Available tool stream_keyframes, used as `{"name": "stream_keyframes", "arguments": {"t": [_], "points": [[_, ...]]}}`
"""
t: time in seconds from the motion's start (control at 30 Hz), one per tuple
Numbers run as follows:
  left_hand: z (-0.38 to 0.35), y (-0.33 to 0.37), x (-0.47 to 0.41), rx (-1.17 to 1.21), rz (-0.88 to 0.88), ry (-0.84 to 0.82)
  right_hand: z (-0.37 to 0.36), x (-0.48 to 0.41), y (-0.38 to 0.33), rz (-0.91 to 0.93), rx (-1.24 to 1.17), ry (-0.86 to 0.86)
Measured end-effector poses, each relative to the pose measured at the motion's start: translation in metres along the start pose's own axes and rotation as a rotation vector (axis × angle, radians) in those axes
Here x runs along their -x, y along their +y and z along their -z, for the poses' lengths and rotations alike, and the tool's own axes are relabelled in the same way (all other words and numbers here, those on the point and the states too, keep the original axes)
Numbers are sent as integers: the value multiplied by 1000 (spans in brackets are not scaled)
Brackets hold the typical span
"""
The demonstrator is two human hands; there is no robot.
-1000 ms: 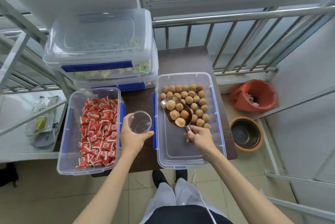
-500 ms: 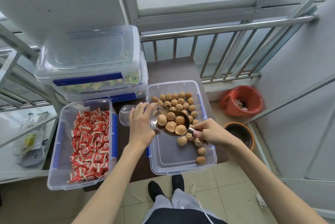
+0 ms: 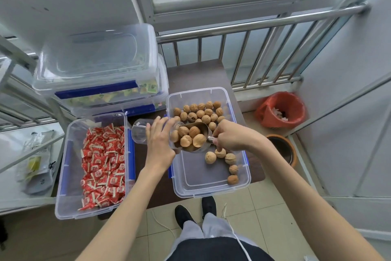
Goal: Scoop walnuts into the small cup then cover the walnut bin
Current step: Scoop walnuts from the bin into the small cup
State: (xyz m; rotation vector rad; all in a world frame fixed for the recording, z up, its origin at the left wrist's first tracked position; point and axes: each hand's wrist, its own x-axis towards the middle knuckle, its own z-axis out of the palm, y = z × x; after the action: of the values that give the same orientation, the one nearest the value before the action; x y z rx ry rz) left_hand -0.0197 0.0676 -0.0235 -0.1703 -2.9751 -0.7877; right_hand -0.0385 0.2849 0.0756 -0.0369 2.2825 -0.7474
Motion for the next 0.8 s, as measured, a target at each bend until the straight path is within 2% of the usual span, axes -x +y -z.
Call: {"name": "stream_keyframes", "arguments": {"t": [0.17, 0.53, 0.67, 0.8], "points": [[-2, 1, 0, 13, 4, 3, 3, -2, -10, 6, 91, 15], [-1, -22, 8, 157, 181, 60, 0, 14, -4, -14, 75, 17], [-3, -28, 15, 177, 247, 80, -13, 33, 16, -85, -141, -43], [-7, -28, 15, 146, 278, 82, -45, 50, 42, -297, -410, -214]]}}
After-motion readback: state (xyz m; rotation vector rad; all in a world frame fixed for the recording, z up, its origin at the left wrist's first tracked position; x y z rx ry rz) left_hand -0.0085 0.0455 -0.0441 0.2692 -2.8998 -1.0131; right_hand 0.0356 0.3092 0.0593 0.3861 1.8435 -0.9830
